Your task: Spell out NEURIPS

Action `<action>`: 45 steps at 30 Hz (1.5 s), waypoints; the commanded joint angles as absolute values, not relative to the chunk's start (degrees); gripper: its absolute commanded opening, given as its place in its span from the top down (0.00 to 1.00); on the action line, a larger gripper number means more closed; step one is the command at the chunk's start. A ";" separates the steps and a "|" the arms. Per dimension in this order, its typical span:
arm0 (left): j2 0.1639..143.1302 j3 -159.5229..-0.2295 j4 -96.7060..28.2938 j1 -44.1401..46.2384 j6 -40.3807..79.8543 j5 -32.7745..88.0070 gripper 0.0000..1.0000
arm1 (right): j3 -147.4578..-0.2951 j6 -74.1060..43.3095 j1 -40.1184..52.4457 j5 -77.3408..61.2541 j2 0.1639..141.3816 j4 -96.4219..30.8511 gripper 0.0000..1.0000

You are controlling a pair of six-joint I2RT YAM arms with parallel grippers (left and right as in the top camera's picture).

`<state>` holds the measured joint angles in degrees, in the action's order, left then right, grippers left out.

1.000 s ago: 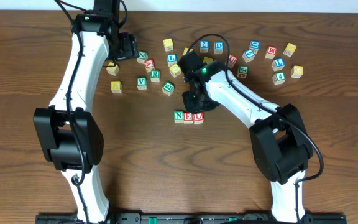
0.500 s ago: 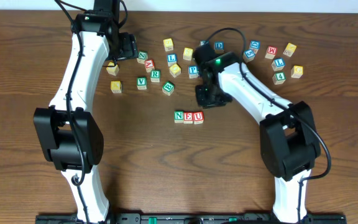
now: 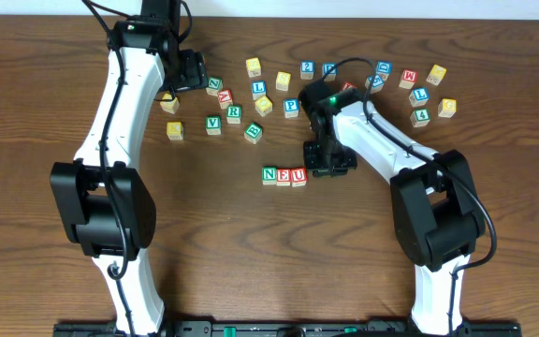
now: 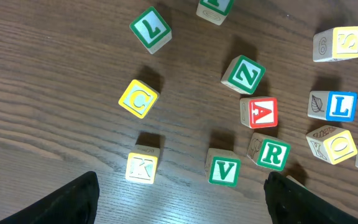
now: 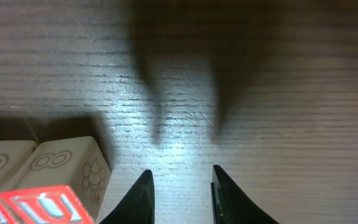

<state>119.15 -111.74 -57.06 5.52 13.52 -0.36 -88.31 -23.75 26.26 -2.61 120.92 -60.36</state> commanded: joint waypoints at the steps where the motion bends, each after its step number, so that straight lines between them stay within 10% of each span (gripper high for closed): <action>1: 119.83 -111.11 -57.39 5.54 13.87 -0.62 0.16 | -86.85 -24.71 26.37 -5.17 119.17 -58.87 0.75; 45: 119.83 -111.11 -57.39 5.54 13.85 -0.64 0.16 | -95.07 -20.12 27.51 -8.80 120.51 -41.91 0.76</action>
<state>119.15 -111.74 -57.04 5.52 13.52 -0.36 -94.19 -22.28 25.98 -6.81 120.70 -44.31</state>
